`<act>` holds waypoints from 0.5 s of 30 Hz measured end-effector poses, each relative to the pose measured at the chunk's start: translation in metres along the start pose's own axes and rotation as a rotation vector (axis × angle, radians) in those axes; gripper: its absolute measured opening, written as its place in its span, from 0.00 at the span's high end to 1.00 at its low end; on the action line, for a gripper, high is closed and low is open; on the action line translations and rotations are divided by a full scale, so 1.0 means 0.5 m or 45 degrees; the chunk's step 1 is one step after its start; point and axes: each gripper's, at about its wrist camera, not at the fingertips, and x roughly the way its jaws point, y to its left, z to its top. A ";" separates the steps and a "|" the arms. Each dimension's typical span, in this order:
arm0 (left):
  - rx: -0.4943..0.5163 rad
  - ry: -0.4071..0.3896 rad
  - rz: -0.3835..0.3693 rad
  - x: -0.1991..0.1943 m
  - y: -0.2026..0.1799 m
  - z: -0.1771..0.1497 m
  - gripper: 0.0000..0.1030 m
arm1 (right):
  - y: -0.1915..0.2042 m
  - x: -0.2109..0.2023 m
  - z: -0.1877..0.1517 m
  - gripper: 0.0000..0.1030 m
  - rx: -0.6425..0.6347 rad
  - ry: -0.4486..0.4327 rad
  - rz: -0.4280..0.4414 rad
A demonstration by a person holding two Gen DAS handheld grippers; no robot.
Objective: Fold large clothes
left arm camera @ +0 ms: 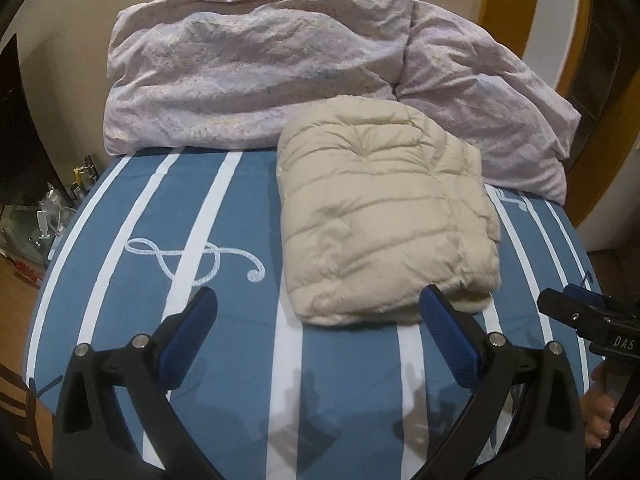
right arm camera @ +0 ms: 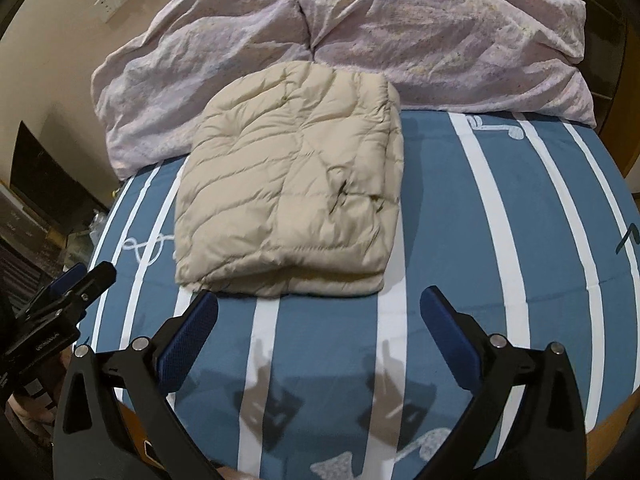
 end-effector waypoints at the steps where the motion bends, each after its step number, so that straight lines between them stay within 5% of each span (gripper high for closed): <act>1: 0.003 0.010 -0.016 -0.004 -0.003 -0.005 0.02 | 0.002 -0.001 -0.005 0.01 0.001 0.018 0.021; 15: 0.026 0.110 -0.090 0.003 -0.028 -0.051 0.02 | 0.000 -0.008 -0.032 0.01 0.046 0.120 0.129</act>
